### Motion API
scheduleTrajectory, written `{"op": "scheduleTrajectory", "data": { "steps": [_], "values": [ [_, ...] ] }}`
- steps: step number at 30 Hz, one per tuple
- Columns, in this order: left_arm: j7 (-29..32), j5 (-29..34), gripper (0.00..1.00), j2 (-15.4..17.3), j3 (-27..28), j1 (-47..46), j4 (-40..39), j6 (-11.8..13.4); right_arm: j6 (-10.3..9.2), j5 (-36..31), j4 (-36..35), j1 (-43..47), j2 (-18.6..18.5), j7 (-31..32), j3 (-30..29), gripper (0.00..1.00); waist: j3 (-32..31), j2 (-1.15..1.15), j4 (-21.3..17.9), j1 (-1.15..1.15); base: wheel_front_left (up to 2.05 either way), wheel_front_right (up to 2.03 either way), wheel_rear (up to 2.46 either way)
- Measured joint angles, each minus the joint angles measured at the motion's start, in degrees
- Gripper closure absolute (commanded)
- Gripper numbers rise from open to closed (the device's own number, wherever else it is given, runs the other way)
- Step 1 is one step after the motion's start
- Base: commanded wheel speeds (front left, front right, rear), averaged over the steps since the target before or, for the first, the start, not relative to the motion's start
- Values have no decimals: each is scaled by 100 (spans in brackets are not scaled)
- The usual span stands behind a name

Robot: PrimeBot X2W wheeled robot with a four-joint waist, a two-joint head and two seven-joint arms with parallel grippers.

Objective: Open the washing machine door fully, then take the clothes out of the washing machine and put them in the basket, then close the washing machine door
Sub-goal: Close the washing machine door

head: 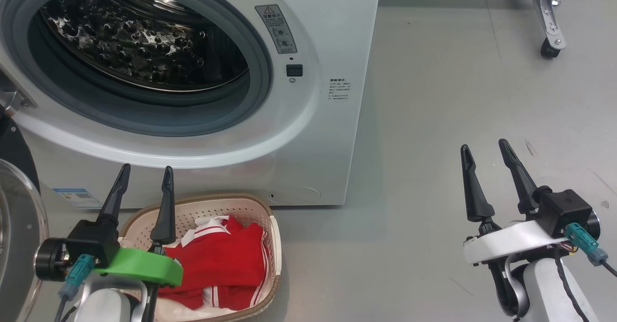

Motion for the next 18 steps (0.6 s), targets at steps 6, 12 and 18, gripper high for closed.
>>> {"op": "scheduleTrajectory", "data": {
  "steps": [6,12,18],
  "values": [
    [0,-1,0,0,0,0,-22,0,0,0,-9,0,0,0,-5,0,40,0,-4,0,0,0,0],
    [0,-1,0,-1,-2,1,-20,0,0,0,-5,0,1,0,-8,0,73,0,5,0,0,0,0],
    [0,-1,0,-2,1,2,-8,9,0,0,-1,-1,1,0,1,0,73,0,9,0,0,1,-1]
  ]
}}
